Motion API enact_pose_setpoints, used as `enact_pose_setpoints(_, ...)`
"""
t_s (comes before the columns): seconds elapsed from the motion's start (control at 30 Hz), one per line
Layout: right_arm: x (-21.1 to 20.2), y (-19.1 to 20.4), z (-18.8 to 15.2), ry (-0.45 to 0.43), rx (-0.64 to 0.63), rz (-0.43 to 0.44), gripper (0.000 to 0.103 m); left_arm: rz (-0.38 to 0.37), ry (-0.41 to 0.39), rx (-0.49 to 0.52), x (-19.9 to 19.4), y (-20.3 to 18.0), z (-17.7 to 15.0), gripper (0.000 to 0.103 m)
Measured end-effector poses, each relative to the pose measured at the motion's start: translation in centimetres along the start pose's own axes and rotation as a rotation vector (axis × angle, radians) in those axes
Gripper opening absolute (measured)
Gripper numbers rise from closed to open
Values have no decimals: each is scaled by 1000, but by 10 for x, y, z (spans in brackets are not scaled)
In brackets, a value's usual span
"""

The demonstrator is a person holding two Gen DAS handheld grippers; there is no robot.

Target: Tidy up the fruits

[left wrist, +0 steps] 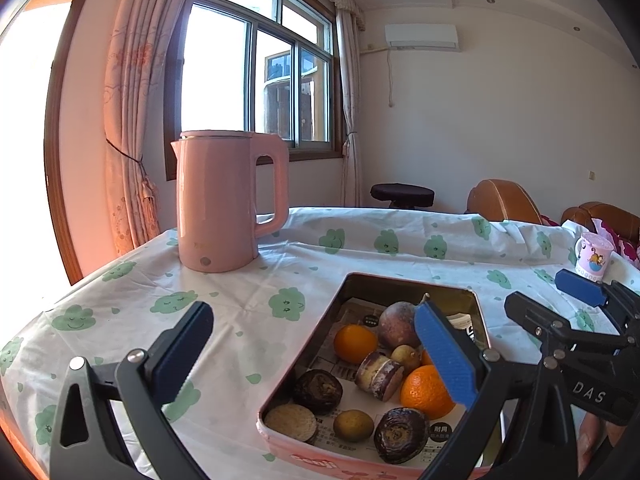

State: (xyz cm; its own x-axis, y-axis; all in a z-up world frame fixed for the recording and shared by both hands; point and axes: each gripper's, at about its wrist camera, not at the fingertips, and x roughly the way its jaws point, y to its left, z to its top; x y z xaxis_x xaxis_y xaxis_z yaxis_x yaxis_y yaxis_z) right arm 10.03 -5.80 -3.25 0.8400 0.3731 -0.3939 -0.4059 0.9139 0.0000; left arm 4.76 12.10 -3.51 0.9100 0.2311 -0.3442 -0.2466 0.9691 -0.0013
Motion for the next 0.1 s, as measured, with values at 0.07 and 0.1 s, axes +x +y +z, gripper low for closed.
enact_pose_setpoints(0.07, -1, -5, -1, 10, 3, 6, 81, 1, 6, -1, 1, 0, 0, 103)
enact_pose_setpoints(0.1, -2, -7, -3, 23, -5, -1, 81, 2, 7, -2, 1, 0, 0, 103)
